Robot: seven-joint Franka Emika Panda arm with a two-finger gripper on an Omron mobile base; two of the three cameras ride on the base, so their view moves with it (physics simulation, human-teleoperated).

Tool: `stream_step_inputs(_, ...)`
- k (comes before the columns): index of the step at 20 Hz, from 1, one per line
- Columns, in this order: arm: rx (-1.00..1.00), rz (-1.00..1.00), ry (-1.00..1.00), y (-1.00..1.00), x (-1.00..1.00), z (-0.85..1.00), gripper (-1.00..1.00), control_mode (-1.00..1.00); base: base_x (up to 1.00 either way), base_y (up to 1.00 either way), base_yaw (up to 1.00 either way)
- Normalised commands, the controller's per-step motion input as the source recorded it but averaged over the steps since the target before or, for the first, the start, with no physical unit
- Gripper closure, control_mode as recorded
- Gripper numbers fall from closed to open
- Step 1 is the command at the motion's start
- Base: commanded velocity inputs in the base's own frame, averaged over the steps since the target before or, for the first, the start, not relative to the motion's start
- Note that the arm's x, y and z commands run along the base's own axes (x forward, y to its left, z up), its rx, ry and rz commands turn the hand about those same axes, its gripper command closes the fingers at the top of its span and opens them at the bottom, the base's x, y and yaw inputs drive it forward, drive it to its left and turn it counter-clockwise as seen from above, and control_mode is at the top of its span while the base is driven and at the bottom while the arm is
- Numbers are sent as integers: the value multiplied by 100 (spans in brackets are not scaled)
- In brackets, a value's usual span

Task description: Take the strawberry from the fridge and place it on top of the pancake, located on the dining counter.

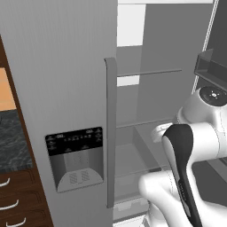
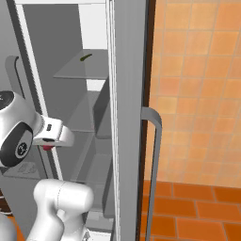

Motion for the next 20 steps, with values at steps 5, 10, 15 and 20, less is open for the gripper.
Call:
stream_step_inputs(5,0,0,0,0,0,0,100,-100,0,0,0)
stream_step_inputs(10,0,0,0,0,0,0,100,100,-27,8,0)
stream_step_inputs(15,0,0,0,0,0,0,100,100,-40,65,-5)
stream_step_inputs(20,0,0,0,0,0,0,100,100,-44,39,-36)
